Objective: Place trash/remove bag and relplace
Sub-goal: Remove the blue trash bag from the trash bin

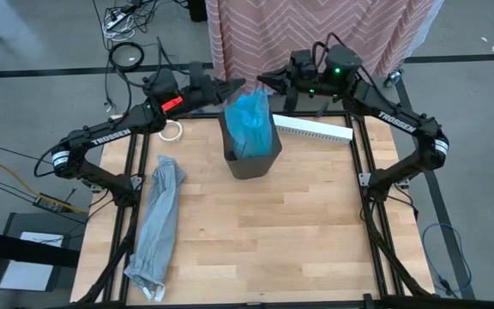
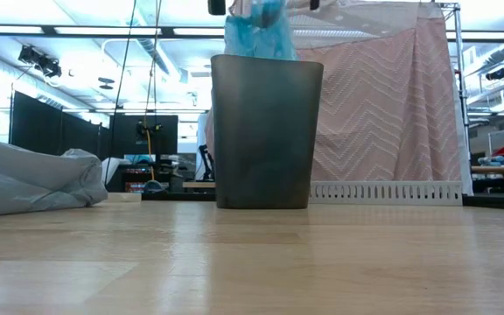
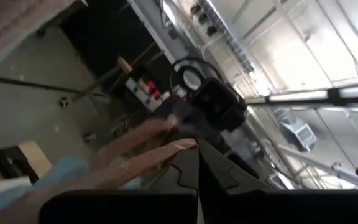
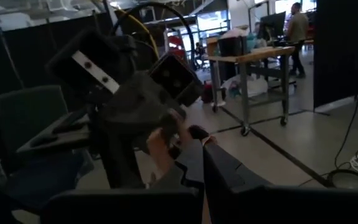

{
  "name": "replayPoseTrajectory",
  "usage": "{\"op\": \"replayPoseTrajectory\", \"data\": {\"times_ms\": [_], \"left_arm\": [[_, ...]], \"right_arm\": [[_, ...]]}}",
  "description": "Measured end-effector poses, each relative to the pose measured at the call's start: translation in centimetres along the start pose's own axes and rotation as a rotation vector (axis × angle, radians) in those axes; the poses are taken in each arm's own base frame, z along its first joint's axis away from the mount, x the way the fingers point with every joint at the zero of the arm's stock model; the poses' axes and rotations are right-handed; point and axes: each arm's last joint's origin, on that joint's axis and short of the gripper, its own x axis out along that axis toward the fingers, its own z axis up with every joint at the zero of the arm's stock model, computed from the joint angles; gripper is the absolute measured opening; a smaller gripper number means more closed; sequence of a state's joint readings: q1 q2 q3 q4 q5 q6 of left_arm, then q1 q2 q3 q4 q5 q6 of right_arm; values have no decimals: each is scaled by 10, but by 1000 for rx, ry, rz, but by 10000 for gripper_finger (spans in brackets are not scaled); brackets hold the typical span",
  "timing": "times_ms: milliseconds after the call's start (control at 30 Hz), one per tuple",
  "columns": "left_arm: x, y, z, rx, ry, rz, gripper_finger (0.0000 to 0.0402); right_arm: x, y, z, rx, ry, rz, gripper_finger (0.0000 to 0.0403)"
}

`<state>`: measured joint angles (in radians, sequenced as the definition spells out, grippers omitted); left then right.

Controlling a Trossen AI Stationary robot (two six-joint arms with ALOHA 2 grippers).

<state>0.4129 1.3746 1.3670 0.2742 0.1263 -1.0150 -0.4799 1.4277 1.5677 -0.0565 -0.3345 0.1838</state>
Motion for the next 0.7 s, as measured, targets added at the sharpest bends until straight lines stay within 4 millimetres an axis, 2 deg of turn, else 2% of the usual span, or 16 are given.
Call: {"op": "replayPoseTrajectory", "data": {"times_ms": [167, 400, 700], "left_arm": [[0, -1, -1, -1, -4, -2, 2], [3, 2, -4, -6, 13, 10, 2], [18, 19, -13, -20, 36, 4, 2]], "right_arm": [[9, 0, -2, -3, -31, 18, 0], [9, 0, 4, -7, -96, 10, 0], [8, 0, 5, -11, -110, 8, 0]]}}
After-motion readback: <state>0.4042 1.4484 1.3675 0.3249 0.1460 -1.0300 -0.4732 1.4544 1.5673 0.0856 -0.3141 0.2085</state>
